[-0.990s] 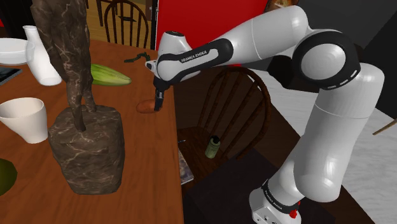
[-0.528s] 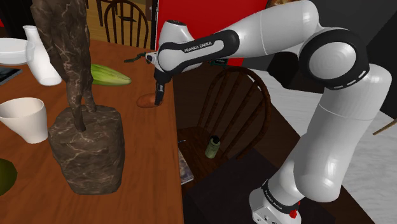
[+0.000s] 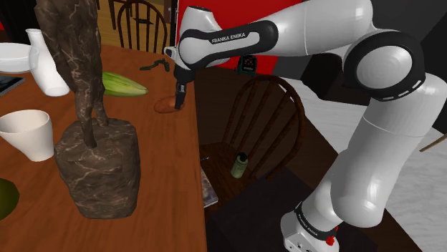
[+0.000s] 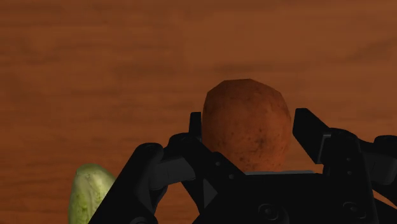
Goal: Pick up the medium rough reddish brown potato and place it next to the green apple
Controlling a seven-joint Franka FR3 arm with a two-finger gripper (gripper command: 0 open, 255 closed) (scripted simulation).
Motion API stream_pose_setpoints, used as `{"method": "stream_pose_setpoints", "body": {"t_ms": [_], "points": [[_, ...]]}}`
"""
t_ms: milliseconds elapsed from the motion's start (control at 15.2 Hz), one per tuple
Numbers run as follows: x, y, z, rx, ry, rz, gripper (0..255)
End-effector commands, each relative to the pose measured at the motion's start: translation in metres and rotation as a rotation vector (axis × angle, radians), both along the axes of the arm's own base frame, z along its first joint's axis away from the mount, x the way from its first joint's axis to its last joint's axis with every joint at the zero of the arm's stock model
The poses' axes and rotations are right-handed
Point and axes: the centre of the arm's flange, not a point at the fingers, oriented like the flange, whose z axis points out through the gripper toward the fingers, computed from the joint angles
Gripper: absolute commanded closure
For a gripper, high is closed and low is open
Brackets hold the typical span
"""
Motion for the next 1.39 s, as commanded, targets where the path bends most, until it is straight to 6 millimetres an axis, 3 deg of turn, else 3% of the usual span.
{"method": "stream_pose_setpoints", "body": {"t_ms": [0, 1056, 1320], "points": [[-0.002, 0.000, 0.010, 0.000, 0.000, 0.000, 255], [-0.002, 0.000, 0.094, 0.000, 0.000, 0.000, 255], [-0.029, 0.045, 0.094, 0.000, 0.000, 0.000, 255]]}}
